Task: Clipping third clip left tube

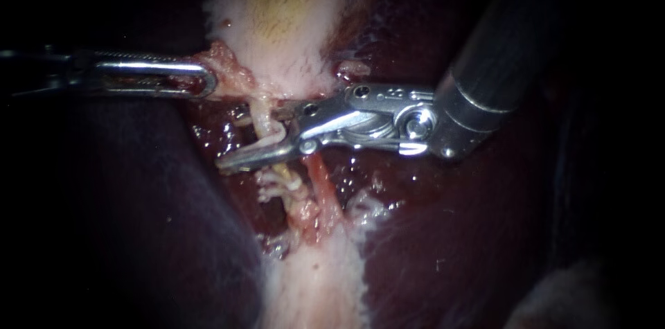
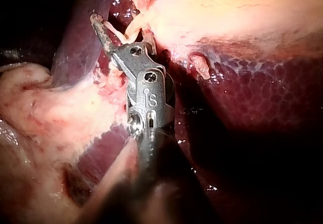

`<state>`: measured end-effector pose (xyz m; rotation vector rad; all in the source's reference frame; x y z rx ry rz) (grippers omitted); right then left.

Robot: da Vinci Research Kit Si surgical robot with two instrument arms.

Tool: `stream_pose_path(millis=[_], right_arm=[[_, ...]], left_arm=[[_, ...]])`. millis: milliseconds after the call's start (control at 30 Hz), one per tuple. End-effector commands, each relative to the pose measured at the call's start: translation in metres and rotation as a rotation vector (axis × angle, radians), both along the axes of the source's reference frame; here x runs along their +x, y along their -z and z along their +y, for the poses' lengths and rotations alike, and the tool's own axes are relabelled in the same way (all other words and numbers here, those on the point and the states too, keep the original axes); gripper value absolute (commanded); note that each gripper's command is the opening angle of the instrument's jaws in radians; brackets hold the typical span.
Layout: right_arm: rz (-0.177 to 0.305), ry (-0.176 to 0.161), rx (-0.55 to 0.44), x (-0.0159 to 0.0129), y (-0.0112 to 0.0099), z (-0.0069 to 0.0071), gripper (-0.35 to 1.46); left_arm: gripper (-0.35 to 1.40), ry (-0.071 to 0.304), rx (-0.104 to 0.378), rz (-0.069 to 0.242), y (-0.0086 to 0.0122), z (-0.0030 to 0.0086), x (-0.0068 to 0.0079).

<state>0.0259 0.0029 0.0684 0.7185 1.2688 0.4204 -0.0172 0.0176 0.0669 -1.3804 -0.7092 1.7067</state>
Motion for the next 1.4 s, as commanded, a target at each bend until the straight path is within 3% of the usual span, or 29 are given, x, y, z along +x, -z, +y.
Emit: stream_pose_path(millis=[33,267,467,700,867,1133,1400], right_arm=[[0.007,0.008,0.009,0.0001,0.0002,-0.0001,0.5],[0.034,0.02,0.019,0.0003,0.0012,-0.0007,0.48],[0.035,0.015,0.035,0.0001,0.0016,0.0,0.45],[0.003,-0.011,0.151,-0.0008,0.0027,0.0013,0.36],[0.0,-0.016,0.157,-0.001,0.0026,0.0016,0.3],[-0.002,-0.016,0.168,-0.0015,0.0024,0.0018,0.16],[-0.001,-0.014,0.168,-0.0018,0.0023,0.0018,-0.1]], left_arm=[[-0.35,-0.001,0.0,-0.001,0.0,0.0,0.0],[-0.35,-0.002,0.0,-0.001,0.0,0.0,0.0002],[-0.35,-0.002,0.0,-0.002,0.0,0.0,0.0003],[-0.35,-0.002,0.0,-0.002,0.0,0.0,0.0003],[-0.35,-0.002,0.0,-0.002,-0.0001,0.0,0.0003],[-0.35,-0.002,0.0,-0.002,-0.0001,0.0,0.0003],[-0.35,-0.002,0.0,-0.002,-0.0001,0.0,0.0003]])
